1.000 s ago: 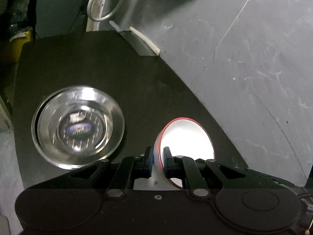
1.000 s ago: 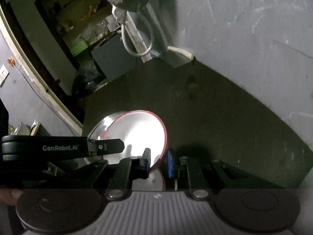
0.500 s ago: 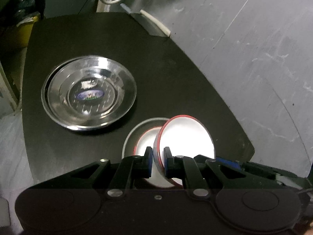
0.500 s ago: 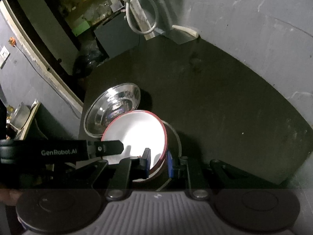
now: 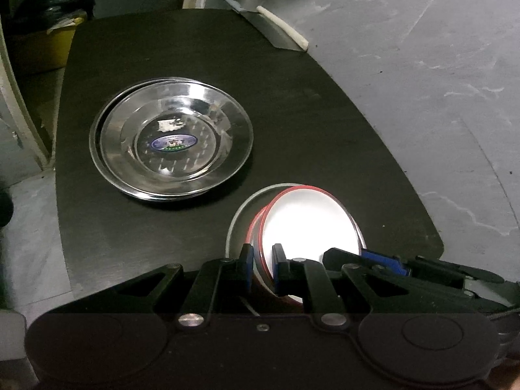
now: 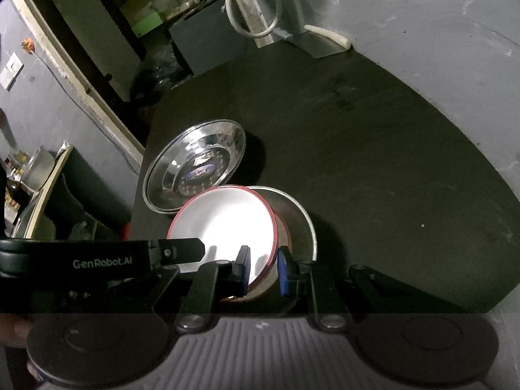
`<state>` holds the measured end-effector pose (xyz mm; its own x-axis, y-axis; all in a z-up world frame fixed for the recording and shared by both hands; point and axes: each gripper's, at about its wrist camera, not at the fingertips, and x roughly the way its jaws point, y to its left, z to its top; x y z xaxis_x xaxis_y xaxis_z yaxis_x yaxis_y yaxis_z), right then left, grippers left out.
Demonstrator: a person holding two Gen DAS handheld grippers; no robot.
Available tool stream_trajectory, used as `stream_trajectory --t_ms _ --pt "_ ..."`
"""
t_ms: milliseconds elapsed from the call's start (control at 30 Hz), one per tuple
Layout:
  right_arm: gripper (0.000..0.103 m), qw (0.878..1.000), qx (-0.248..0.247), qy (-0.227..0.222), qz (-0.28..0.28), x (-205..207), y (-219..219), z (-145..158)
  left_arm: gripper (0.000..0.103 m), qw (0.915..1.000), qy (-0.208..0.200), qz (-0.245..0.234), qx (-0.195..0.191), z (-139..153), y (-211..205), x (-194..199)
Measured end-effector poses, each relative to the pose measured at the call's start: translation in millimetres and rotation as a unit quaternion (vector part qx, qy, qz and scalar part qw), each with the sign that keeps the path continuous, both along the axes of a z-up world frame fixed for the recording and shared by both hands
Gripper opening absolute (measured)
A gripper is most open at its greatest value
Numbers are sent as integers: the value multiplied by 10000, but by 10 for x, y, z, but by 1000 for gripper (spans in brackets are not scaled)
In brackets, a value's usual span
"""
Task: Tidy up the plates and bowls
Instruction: 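Lower the second white bowl into the first white bowl with both grippers, then open both grippers and lift them off the white bowl rim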
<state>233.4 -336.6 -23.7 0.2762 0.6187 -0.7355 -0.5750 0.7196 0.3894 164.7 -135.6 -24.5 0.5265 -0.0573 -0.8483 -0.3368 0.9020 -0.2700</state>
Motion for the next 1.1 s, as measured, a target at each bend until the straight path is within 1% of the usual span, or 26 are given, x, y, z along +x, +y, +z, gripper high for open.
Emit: stream_trajectory --t_ms 333,767,867,933,1100 --pt "21 9998 -131 -73 161 38 60 24 12 9999 144 33 78 -5 11 86" --pt "21 9996 -137 -66 238 47 57 28 15 9999 141 70 25 -25 43 90" --pt "23 9995 -143 -101 255 40 53 35 15 9999 124 81 32 -21 47 85" --pt "30 9993 -199 -184 242 27 51 51 16 9999 118 92 45 -16 51 80" --pt "30 9992 -212 -205 278 18 47 50 16 9999 110 109 44 -9 55 71"
